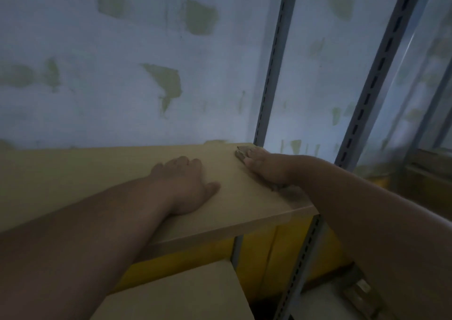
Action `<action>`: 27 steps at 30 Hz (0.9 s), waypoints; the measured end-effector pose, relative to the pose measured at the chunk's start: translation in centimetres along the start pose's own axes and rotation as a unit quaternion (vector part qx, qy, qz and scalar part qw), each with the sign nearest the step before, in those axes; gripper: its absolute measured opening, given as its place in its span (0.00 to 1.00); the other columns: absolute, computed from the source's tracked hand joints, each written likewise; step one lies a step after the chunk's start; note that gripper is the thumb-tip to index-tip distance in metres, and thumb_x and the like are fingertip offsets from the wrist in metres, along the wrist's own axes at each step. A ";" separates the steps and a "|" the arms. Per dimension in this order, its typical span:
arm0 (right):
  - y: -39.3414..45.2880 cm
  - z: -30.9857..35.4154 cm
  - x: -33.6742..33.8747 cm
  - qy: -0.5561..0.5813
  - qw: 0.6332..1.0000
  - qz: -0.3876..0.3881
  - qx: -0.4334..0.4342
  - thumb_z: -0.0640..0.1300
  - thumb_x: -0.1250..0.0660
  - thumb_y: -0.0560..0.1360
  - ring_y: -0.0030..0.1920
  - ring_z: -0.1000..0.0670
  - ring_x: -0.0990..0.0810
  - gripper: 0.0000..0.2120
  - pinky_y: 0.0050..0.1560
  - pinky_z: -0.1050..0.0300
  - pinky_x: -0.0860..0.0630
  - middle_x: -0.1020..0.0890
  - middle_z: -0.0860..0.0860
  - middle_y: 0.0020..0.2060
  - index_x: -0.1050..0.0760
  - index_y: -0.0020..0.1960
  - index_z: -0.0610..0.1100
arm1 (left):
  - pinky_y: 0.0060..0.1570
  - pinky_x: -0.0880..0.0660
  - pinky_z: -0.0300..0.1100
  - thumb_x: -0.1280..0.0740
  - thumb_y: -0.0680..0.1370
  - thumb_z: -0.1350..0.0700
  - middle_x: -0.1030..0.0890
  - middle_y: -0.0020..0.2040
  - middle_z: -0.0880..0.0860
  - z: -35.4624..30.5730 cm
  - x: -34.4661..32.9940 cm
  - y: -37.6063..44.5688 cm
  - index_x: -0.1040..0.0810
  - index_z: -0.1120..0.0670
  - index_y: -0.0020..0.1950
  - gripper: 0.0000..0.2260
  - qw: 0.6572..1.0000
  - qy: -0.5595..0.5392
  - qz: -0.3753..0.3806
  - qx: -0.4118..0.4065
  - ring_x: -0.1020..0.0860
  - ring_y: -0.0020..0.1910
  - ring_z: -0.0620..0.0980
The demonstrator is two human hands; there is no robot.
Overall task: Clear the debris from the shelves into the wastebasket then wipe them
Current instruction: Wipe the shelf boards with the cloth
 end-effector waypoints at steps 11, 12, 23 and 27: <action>11.5 -1.1 0.9 -0.005 0.999 -0.029 0.013 0.52 0.60 0.84 0.76 0.38 0.46 0.27 0.75 0.41 0.47 0.46 0.38 0.77 0.49 0.79 0.41 | 0.75 0.47 0.56 0.52 0.78 0.30 0.46 0.81 0.51 0.0 -0.4 0.5 0.46 0.45 0.79 0.34 1.000 0.007 0.015 -0.004 0.46 0.79 0.52; 11.9 -1.3 0.8 -0.015 1.000 -0.023 0.012 0.54 0.61 0.83 0.76 0.39 0.46 0.28 0.75 0.41 0.47 0.46 0.39 0.77 0.50 0.79 0.42 | 0.75 0.46 0.55 0.51 0.78 0.30 0.46 0.81 0.51 0.1 -0.4 0.5 0.45 0.45 0.79 0.34 1.000 0.007 0.013 -0.002 0.45 0.78 0.52; 11.9 -2.3 1.1 0.010 0.999 -0.029 0.018 0.65 0.62 0.80 0.78 0.46 0.51 0.33 0.77 0.44 0.54 0.49 0.47 0.79 0.53 0.80 0.51 | 0.73 0.41 0.52 0.50 0.77 0.30 0.41 0.79 0.54 0.7 -0.1 0.1 0.42 0.46 0.79 0.34 0.997 0.004 -0.013 0.078 0.40 0.77 0.55; 12.1 -2.0 1.0 0.023 0.999 -0.021 0.022 0.62 0.60 0.82 0.78 0.46 0.49 0.31 0.77 0.47 0.54 0.48 0.47 0.79 0.51 0.80 0.48 | 0.73 0.39 0.53 0.49 0.77 0.30 0.39 0.78 0.55 0.8 -0.2 0.3 0.41 0.47 0.78 0.34 0.997 0.002 -0.016 0.078 0.39 0.76 0.56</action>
Point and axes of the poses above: each hand's wrist, its own y-axis towards the middle knuckle, its own x-axis out of the back of the hand, z = x × y, the point moved 4 cm from there along y, towards the middle knuckle
